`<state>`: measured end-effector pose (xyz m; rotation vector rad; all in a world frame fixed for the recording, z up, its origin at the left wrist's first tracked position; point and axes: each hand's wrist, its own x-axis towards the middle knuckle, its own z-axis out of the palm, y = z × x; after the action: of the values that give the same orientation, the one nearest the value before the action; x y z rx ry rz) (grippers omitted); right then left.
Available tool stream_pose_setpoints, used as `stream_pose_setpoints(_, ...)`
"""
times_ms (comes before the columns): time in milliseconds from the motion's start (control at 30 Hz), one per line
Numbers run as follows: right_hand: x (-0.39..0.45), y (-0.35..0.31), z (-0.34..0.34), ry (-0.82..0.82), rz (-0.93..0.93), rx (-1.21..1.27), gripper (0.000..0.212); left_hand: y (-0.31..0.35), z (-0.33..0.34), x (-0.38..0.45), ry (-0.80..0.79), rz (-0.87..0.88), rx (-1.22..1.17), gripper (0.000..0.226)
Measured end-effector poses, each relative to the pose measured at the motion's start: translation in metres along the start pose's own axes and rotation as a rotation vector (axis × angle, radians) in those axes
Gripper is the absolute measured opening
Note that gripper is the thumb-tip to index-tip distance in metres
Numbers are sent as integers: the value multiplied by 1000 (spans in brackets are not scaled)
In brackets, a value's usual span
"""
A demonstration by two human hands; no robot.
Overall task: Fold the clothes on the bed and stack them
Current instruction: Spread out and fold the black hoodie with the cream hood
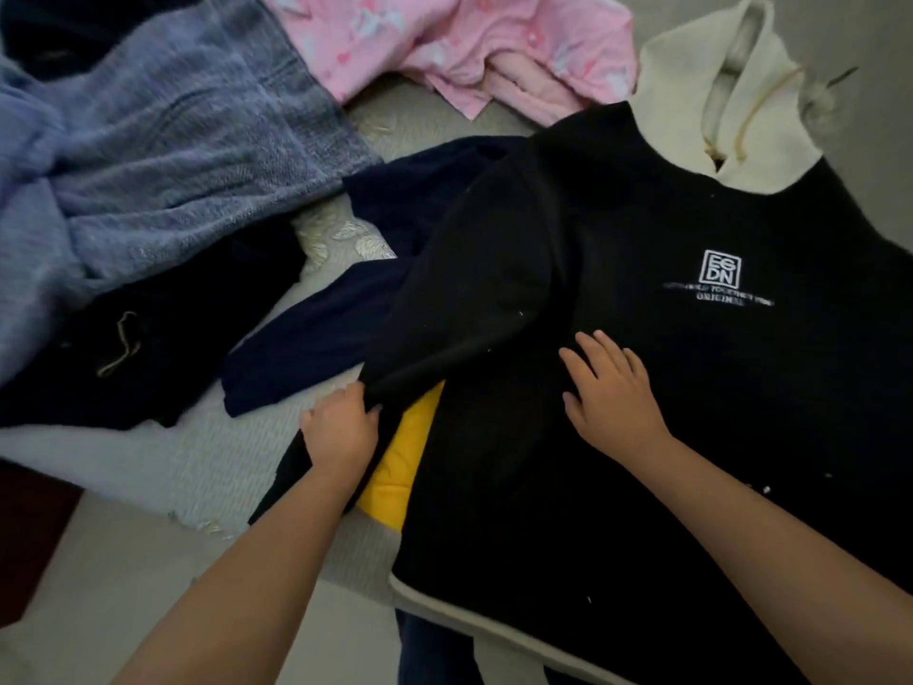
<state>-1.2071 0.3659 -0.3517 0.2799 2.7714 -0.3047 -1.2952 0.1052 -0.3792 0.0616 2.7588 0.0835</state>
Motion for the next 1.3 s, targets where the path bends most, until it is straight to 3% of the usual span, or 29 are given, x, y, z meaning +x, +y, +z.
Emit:
stream_pose_setpoints(100,26,-28,-3,-35,6,-36,65,-22,-18,27,-27,127,-88,17)
stream_pose_setpoints(333,111,-111,-18,-101,-35,-24,69,-85,-137,131,558,259,-137,17)
stream_pose_setpoints(433,137,-136,-17,-216,-6,46,66,-104,-147,156,694,285,-90,19)
stream_pose_setpoints(467,143,-139,-15,-295,-6,35,64,-108,-138,158,606,258,-80,22)
stream_pose_setpoints(533,147,-139,-8,-455,-37,-61,61,-114,-106,151,223,162,36,36)
stream_pose_setpoints(600,147,-134,-4,-519,-75,-145,59,-119,-70,136,-40,88,88,55)
stream_pose_setpoints(667,147,-128,-4,-529,-86,-142,57,-114,-49,121,-50,-6,-166,63)
stream_pose_setpoints(733,148,-124,-4,-541,-89,-112,55,-102,-46,110,144,-163,-570,57)
stream_pose_setpoints(800,150,-121,-5,-542,-101,-99,54,-89,-47,112,268,-510,-946,53)
stream_pose_setpoints(867,150,-120,-5,-537,-112,-90,54,-79,-53,123,178,-854,-1362,61)
stream_pose_setpoints(933,150,-119,-6,-537,-112,-62,53,-74,-60,139,153,-959,-1640,58)
stream_pose_setpoints(1033,149,-114,-15,-494,-107,72,50,-67,-79,156,347,-822,-1477,33)
stream_pose_setpoints(1133,136,-98,-31,-318,-64,234,48,-40,-104,156,467,-620,-1420,29)
stream_pose_setpoints(1300,83,-29,-66,-31,113,314,42,66,-157,123,538,-30,-1321,35)
